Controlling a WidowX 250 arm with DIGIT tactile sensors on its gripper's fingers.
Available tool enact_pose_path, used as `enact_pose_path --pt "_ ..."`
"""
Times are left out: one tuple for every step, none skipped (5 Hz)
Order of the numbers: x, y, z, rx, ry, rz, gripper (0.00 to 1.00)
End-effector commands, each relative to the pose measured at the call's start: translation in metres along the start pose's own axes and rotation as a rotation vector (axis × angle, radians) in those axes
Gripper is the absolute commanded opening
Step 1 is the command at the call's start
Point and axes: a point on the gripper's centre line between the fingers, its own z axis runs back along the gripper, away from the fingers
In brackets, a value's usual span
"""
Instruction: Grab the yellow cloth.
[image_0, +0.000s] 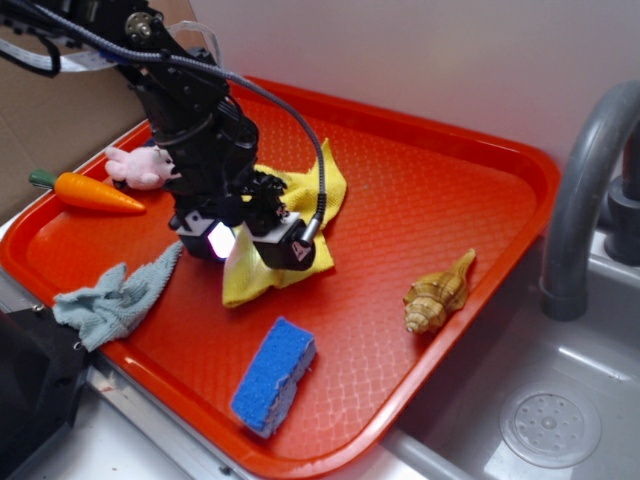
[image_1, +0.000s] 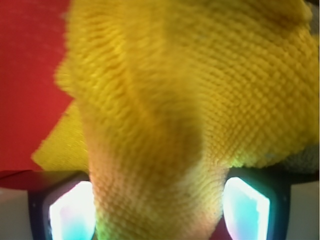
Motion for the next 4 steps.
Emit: enact_pose_path --pt "0.004 0.010 0.014 0.024 -0.050 -0.001 0.00" --pt "0.005 0.016 0.017 0.044 -0.050 -0.019 0.00" --pt "0.006 0.025 0.037 0.161 0.015 -0.172 0.00" --pt "-0.007 0.055 0.095 0.152 0.027 -0.270 0.00"
